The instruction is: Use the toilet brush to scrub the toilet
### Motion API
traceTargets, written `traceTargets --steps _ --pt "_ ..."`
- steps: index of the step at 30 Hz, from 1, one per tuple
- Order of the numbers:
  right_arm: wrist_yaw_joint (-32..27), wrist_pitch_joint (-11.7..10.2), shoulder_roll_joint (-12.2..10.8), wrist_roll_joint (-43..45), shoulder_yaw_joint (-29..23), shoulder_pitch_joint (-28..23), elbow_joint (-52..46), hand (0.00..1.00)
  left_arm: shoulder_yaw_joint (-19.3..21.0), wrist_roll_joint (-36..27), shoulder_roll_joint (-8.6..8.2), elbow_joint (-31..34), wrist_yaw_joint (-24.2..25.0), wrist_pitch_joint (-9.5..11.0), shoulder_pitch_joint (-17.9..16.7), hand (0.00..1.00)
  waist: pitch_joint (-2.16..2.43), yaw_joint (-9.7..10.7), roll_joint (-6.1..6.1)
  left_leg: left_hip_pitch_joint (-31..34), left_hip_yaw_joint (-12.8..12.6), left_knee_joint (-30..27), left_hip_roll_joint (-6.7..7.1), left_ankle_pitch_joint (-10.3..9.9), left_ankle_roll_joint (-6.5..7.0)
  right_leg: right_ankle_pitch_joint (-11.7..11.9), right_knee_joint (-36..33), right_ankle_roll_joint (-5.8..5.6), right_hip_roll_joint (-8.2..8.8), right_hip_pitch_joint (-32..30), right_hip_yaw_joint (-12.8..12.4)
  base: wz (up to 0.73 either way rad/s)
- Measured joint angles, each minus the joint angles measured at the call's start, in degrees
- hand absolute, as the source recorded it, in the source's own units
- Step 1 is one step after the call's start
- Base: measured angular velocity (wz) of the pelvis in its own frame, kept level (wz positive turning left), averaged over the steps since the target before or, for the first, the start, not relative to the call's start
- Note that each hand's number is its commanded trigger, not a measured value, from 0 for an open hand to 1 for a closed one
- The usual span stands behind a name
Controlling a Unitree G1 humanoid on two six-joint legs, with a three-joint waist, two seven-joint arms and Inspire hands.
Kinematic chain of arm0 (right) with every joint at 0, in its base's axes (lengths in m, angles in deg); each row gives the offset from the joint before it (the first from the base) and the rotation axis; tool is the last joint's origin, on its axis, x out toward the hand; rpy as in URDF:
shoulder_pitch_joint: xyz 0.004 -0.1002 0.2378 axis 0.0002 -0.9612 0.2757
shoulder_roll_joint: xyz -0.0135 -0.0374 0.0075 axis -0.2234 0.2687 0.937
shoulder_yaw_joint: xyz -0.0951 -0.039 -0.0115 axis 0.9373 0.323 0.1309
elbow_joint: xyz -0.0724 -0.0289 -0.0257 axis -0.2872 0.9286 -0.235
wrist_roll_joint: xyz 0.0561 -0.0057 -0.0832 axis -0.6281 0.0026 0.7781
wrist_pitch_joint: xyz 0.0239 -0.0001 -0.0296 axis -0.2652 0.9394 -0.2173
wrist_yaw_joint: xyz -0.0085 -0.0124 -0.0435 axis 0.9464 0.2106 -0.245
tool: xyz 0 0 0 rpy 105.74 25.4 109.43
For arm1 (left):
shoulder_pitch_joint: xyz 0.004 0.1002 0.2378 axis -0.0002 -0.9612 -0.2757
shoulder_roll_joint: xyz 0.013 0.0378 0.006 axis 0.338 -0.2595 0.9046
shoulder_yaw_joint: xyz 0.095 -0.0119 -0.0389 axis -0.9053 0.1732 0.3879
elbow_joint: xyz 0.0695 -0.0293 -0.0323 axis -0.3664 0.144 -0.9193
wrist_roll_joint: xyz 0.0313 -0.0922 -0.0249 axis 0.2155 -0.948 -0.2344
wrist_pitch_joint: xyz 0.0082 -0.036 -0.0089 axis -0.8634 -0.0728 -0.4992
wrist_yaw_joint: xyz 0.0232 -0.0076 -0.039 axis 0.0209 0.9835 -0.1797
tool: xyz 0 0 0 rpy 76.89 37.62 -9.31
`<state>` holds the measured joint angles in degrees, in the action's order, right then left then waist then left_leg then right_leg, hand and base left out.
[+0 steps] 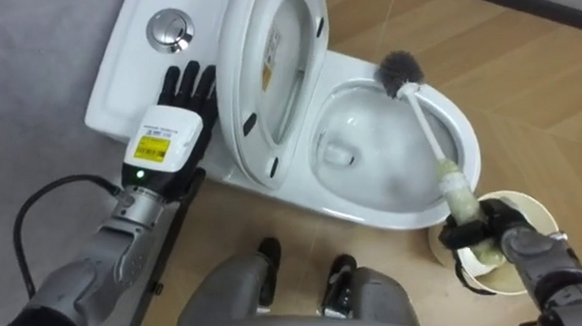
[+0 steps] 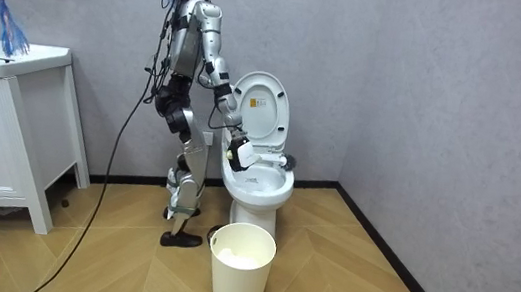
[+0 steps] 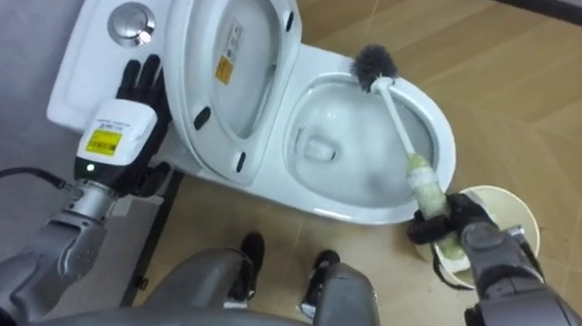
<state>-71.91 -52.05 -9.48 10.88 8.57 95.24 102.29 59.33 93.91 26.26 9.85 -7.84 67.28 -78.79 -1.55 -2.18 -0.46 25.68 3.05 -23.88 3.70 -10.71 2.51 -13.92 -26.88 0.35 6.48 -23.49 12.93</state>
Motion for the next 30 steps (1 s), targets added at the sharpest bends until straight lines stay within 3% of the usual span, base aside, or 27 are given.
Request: traceTargets --steps 8,14,17,20,23,26,30 --pt "-1.37 2.71 0.49 7.0 1.86 2.59 -2.4 1.0 -0.19 0.31 1.76 0.16 -0.61 -2.09 0.31 0.0 0.31 -1.13 -0.27 1.83 -1.38 0.1 -0.69 0.66 -0.53 0.71 -0.96 0.79 -0.65 -3.04 -1.42 -0.13" --pt "-5.73 4.64 2.38 16.13 6.36 3.05 -5.62 1.0 -1.27 0.31 1.74 -0.11 -1.9 -4.08 2.26 0.0 0.24 -2.84 -0.27 3.9 -2.3 -1.02 -1.27 0.78 -0.77 0.96 -1.92 1.35 -0.87 -5.62 -1.83 -0.07" --pt "-7.46 6.64 2.59 21.27 7.98 1.57 -10.94 1.0 -1.75 0.32 1.65 -0.1 -2.65 -5.1 2.9 0.0 0.03 -2.85 0.26 5.32 -1.47 -1.97 -1.53 0.46 -1.03 1.0 -1.75 1.49 -1.31 -5.92 -1.17 0.07" --pt "-7.92 7.97 2.52 26.49 12.9 -0.1 -12.94 1.0 -2.05 0.49 1.4 -0.1 -3.58 -5.12 3.73 0.0 0.42 -3.37 0.87 6.58 -1.0 -2.11 -1.99 0.62 -1.3 1.32 -0.93 1.89 -1.66 -6.45 -0.04 0.1" --pt "-7.9 9.52 2.12 31.99 16.37 -4.28 -14.59 1.0 -3.23 0.54 0.49 -0.12 -5.35 -4.96 4.59 0.0 0.51 -5.16 1.15 7.77 0.05 -2.34 -2.01 0.67 -1.46 1.33 -0.82 2.1 -1.71 -6.84 1.2 0.18" --pt "-8.94 11.77 2.27 31.07 16.42 -7.03 -14.65 1.0 -3.89 0.8 0.13 -0.17 -7.71 -4.96 4.59 0.0 0.45 -5.76 1.41 9.08 0.37 -3.35 -2.02 0.66 -1.49 1.22 -0.84 2.16 -1.69 -7.38 2.01 0.15" --pt "-9.73 12.36 2.64 31.91 16.13 -7.86 -14.98 1.0 -3.91 0.8 -0.42 -0.24 -9.27 -4.96 4.65 0.0 0.37 -5.62 1.81 10.11 0.9 -3.96 -2.12 0.66 -1.49 1.1 -0.29 2.34 -1.58 -7.38 3.69 0.15"
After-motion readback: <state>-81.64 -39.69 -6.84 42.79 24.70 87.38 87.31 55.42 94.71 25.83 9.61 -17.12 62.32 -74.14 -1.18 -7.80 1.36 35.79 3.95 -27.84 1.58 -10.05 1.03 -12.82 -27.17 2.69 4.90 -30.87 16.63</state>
